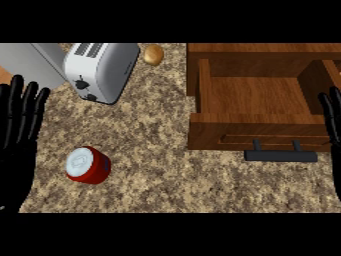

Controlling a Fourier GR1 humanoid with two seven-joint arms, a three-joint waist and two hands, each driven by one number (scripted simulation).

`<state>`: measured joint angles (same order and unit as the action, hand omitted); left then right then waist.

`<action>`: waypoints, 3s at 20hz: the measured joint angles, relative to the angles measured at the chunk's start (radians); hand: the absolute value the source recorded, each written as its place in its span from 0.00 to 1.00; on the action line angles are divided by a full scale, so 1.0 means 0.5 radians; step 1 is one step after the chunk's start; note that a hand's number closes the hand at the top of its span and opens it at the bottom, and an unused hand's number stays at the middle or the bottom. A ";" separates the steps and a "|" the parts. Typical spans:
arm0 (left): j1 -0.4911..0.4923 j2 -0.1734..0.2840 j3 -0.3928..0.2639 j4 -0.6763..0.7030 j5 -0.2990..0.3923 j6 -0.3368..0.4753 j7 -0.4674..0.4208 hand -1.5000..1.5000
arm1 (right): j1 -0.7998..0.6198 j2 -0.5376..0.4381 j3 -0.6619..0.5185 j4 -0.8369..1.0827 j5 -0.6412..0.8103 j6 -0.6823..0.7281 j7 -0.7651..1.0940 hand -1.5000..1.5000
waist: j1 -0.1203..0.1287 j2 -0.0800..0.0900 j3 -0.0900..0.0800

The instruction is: Pick up the can, place it into the drawer and close the drawer

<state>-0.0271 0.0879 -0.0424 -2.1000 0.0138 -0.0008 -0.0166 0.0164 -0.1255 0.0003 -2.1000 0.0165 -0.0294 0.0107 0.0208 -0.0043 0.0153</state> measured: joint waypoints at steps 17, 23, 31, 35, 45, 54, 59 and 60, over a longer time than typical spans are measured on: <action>0.699 0.252 0.267 -0.377 0.402 -0.303 0.555 0.00 | 0.289 0.016 -0.267 0.026 -0.176 -0.031 0.274 0.00 | -0.033 0.005 -0.030; 0.831 0.273 0.478 -0.531 0.582 -0.414 0.658 0.00 | 0.499 0.002 -0.407 -0.074 -0.324 0.110 0.231 0.00 | -0.037 0.004 -0.030; 0.948 0.220 0.698 -0.515 0.730 -0.514 0.756 0.00 | 0.650 0.027 -0.517 -0.060 -0.424 0.260 0.097 0.00 | -0.034 0.003 -0.031; 0.914 0.178 0.738 -0.481 0.835 -0.472 0.855 0.00 | 0.755 0.002 -0.614 -0.075 -0.528 0.368 0.050 0.00 | -0.042 0.002 -0.030; 0.685 0.117 0.721 -0.410 1.075 -0.339 1.109 0.00 | 0.811 -0.050 -0.834 -0.054 -0.720 0.555 0.049 0.00 | -0.050 0.006 -0.030; 0.489 -0.003 0.579 -0.122 0.853 -0.312 1.023 0.00 | 0.856 -0.017 -0.983 -0.073 -0.814 0.717 0.062 0.00 | -0.054 0.007 -0.031; 0.482 -0.074 0.492 0.075 0.660 -0.360 0.844 0.00 | 0.856 -0.006 -1.061 -0.131 -0.881 0.750 0.147 0.00 | -0.052 0.007 -0.031; 0.469 -0.094 0.473 0.134 0.604 -0.357 0.789 0.00 | 0.852 0.005 -1.059 -0.137 -0.868 0.754 0.153 0.00 | -0.052 0.007 -0.031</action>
<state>0.2072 0.0408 0.1939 -2.0328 0.3156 -0.1796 0.3781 0.4424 -0.1229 -0.5291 -2.1685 -0.4178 0.3478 0.0873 -0.0054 -0.0007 -0.0002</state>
